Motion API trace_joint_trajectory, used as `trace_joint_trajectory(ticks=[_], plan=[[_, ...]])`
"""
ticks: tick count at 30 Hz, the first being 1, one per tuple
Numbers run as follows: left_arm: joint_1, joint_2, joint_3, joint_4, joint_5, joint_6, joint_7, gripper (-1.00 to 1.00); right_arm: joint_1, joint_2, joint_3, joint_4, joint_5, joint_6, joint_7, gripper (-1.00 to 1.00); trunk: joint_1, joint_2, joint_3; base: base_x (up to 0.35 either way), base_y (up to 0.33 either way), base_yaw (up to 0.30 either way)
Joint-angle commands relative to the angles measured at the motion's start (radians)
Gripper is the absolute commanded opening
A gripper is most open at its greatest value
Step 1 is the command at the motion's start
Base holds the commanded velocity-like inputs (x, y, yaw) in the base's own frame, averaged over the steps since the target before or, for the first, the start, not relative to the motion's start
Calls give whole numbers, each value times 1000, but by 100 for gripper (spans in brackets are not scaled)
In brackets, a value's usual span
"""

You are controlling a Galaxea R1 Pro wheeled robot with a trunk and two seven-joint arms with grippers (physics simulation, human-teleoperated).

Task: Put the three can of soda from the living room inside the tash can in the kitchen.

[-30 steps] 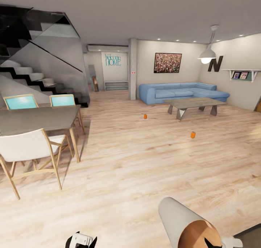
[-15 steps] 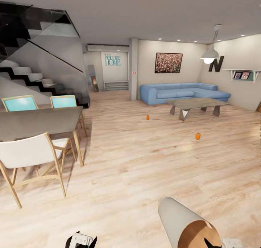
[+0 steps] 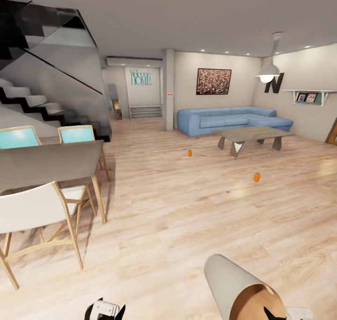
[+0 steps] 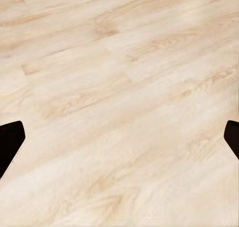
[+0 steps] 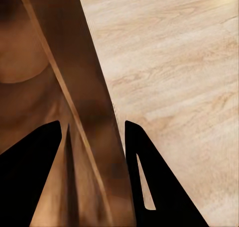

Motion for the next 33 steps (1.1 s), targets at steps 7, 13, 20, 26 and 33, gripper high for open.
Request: trace_joint_trajectory(ticks=[7, 13, 20, 26, 33], plan=[[0, 0, 0, 3, 0, 0, 1, 100, -1, 3, -12, -1, -5, 2, 4, -100, 0, 0, 0, 258, 137, -126], [0, 0, 0, 3, 0, 0, 1, 100, -1, 3, -12, -1, -5, 3, 4, -100, 0, 0, 0, 258, 62, -240], [0, 0, 0, 3, 0, 0, 0, 100, -1, 3, -12, -1, -5, 3, 4, -100, 0, 0, 0, 258, 9, -248], [0, 0, 1, 3, 0, 0, 0, 100, -1, 3, -12, -1, -5, 3, 4, -100, 0, 0, 0, 258, 1, -249], [0, 0, 0, 3, 0, 0, 0, 100, -1, 2, -12, -1, -5, 2, 2, -100, 0, 0, 0, 258, 0, -225]])
